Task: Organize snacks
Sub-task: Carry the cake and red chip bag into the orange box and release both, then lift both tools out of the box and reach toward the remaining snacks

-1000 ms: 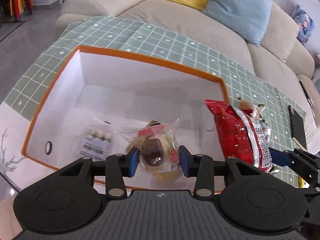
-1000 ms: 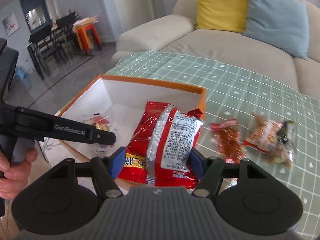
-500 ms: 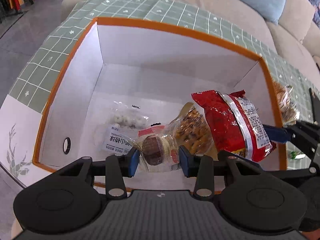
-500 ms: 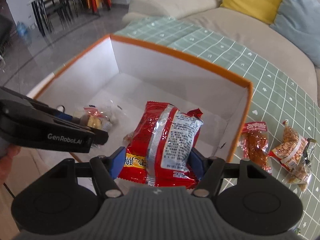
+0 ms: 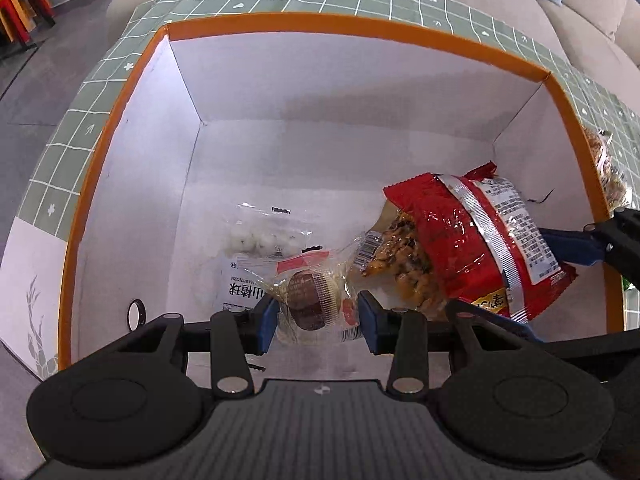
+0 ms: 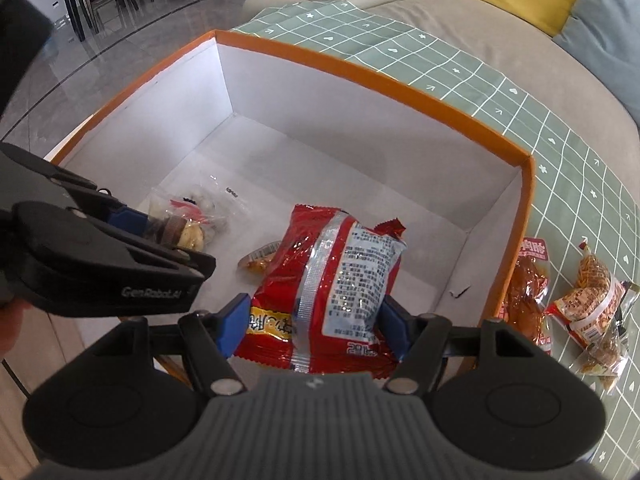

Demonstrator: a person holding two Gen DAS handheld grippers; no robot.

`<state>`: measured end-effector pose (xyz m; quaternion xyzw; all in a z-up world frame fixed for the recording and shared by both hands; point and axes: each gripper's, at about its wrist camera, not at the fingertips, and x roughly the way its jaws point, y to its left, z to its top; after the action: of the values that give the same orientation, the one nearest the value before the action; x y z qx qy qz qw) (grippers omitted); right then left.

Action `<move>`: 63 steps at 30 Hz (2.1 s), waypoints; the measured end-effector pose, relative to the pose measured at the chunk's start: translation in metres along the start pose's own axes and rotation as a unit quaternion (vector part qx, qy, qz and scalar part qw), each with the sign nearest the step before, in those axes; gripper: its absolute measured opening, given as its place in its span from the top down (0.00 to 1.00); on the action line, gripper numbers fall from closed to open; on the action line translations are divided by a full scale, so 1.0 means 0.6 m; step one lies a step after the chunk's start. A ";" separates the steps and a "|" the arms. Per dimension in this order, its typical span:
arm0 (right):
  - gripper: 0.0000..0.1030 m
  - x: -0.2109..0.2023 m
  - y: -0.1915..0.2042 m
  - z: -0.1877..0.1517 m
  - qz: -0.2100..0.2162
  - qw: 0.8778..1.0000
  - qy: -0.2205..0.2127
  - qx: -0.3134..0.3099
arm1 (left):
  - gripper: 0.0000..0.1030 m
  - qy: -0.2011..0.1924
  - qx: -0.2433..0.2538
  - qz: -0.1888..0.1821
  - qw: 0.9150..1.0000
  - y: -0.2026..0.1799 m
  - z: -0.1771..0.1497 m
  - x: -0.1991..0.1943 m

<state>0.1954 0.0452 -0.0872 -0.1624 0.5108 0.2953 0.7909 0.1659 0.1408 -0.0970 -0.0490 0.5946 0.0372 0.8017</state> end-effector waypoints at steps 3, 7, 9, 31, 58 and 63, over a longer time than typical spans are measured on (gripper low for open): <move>0.34 0.001 0.000 0.000 -0.001 1.000 0.005 0.000 | 0.53 0.004 0.003 0.005 1.000 0.000 0.001 0.002; 0.33 0.001 -0.002 0.000 -0.004 1.000 0.010 0.005 | 0.47 0.006 0.003 0.010 1.000 -0.001 0.001 0.001; 0.32 0.000 -0.003 0.000 -0.007 1.000 0.010 0.006 | 0.44 0.004 0.002 0.011 1.000 -0.001 0.001 -0.001; 0.18 -0.106 -0.033 -0.033 -0.035 0.995 -0.079 0.048 | 0.28 -0.106 0.011 0.027 0.994 -0.040 -0.030 -0.107; 0.11 -0.215 -0.279 -0.302 -0.160 0.956 -0.183 0.162 | 0.28 -0.213 0.177 -0.085 0.957 -0.340 -0.099 -0.130; 0.11 -0.189 -0.304 -0.354 -0.177 0.953 -0.192 0.156 | 0.28 -0.182 0.212 -0.080 0.957 -0.384 -0.113 -0.094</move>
<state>0.1255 -0.2487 -0.0829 -0.0652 0.3523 0.0927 0.9290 0.1122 -0.0961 -0.0544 0.0818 0.4266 -0.1459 0.8888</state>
